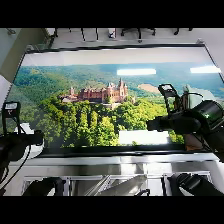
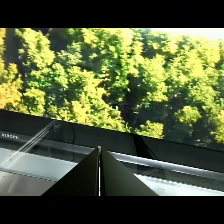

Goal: Fold the shirts.

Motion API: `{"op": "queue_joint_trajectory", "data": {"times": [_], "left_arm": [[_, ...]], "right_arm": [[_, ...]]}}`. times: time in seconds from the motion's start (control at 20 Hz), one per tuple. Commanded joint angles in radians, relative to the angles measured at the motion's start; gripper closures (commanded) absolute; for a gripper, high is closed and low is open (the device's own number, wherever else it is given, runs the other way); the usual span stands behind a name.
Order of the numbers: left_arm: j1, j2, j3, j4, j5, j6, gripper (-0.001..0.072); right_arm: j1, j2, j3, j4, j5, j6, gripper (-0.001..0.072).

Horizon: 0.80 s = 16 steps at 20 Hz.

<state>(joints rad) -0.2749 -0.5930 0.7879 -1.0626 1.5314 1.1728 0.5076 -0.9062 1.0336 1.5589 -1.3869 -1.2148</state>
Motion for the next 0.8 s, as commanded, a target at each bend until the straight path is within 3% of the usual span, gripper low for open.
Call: {"op": "queue_joint_trajectory", "data": {"times": [0.0, 0.25, 0.45, 0.5, 0.55, 0.6, 0.65, 0.75], "left_arm": [[0.332, -0.087, -0.124, 0.06, -0.095, 0.071, 0.0002], [0.798, -0.377, -0.184, -0.262, -0.443, 0.283, 0.0001], [0.937, -0.605, -0.127, -0.327, -0.515, 0.323, 0.0005], [0.944, -0.652, -0.093, -0.326, -0.507, 0.323, 0.019], [0.943, -0.688, -0.059, -0.328, -0.492, 0.324, 0.047], [0.935, -0.714, -0.024, -0.326, -0.473, 0.332, 0.062], [0.922, -0.732, 0.013, -0.326, -0.454, 0.351, 0.0689], [0.891, -0.739, 0.076, -0.328, -0.436, 0.356, 0.0694]], "right_arm": [[0.001, 0.0, -0.001, 0.0, 0.0, 0.0, 0.0696], [0.001, 0.0, -0.001, 0.0, 0.0, 0.0, 0.0696], [0.001, 0.0, -0.001, -0.003, 0.0, 0.0, 0.0696], [0.001, 0.0, -0.001, -0.003, 0.0, 0.0, 0.0696], [0.001, -0.001, -0.001, -0.003, 0.0, 0.0, 0.0696], [0.001, -0.002, -0.001, -0.003, 0.0, 0.0, 0.0695], [0.001, -0.002, -0.001, -0.003, 0.0, 0.0, 0.0696], [0.001, -0.002, -0.001, -0.003, 0.0, 0.0, 0.0695]]}}
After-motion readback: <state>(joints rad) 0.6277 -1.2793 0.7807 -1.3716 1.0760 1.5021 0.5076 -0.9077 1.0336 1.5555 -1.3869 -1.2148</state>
